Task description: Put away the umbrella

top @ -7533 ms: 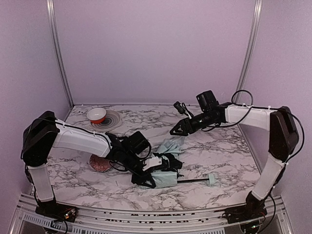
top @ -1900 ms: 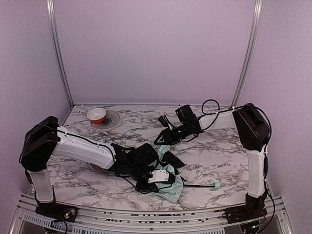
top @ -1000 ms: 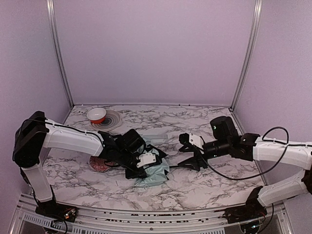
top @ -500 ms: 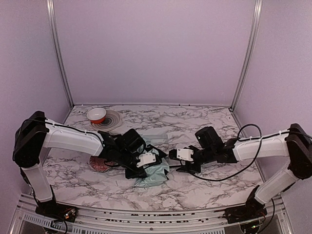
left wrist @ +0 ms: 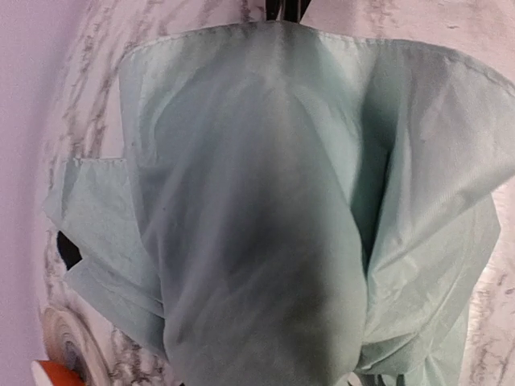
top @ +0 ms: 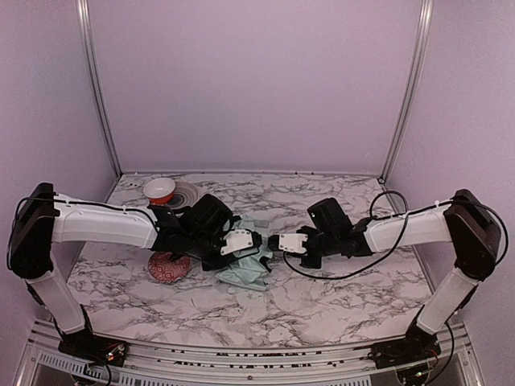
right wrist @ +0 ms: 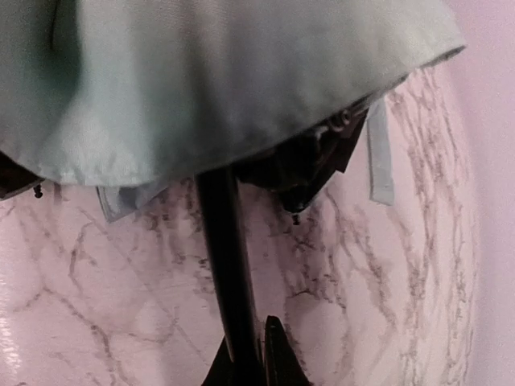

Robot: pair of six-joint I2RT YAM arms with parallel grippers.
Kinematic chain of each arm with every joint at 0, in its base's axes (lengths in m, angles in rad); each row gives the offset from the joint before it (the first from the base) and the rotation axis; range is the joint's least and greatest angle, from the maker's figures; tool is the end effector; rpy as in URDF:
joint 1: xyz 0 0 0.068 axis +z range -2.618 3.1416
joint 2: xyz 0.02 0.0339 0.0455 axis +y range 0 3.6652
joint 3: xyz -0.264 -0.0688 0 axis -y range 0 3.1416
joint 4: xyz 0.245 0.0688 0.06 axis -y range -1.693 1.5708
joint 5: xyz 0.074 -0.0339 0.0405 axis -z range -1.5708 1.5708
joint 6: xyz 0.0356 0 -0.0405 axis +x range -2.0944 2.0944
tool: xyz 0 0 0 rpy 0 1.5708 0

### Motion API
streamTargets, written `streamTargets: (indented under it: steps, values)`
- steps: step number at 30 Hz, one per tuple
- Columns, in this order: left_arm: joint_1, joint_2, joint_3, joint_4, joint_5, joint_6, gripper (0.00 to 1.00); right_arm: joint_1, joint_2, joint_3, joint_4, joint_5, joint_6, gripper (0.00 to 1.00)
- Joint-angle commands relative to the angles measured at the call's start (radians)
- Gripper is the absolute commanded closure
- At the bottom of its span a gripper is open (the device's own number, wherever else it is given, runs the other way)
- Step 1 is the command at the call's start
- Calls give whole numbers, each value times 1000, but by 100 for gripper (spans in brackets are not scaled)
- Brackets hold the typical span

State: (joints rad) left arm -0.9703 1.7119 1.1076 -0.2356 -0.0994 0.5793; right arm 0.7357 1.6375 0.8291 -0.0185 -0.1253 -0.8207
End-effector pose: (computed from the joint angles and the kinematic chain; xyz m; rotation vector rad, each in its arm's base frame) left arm 0.2097 -0.2999 0.2036 1.6502 1.7510 -0.0614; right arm 0.2374 0.2209 0.1607 -1.7204 1.6620 0.1102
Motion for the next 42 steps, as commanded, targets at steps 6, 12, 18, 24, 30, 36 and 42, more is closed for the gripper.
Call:
streamTargets:
  steps: [6, 12, 18, 24, 30, 36, 42]
  values:
    - [14, 9, 72, 229, -272, 150, 100, -78, 49, 251, 258, 265, 95, 100]
    - [13, 32, 34, 92, -7, 24, 100, -10, -16, 59, 245, 71, 7, 93]
    - [12, 68, 3, 7, 188, -119, 100, 8, -91, -27, 176, -89, 104, 52]
    - [8, 111, -6, -58, 275, -189, 100, 46, -241, -115, 130, -109, 79, 36]
    - [7, 159, 8, -112, 335, -219, 100, 147, -415, -203, 116, -82, 77, 32]
    - [7, 188, 31, -139, 385, -220, 99, 266, -338, -189, 191, -108, 168, 31]
    - [9, 190, 42, -185, 439, -173, 78, 271, -184, -117, 172, -124, 114, 36]
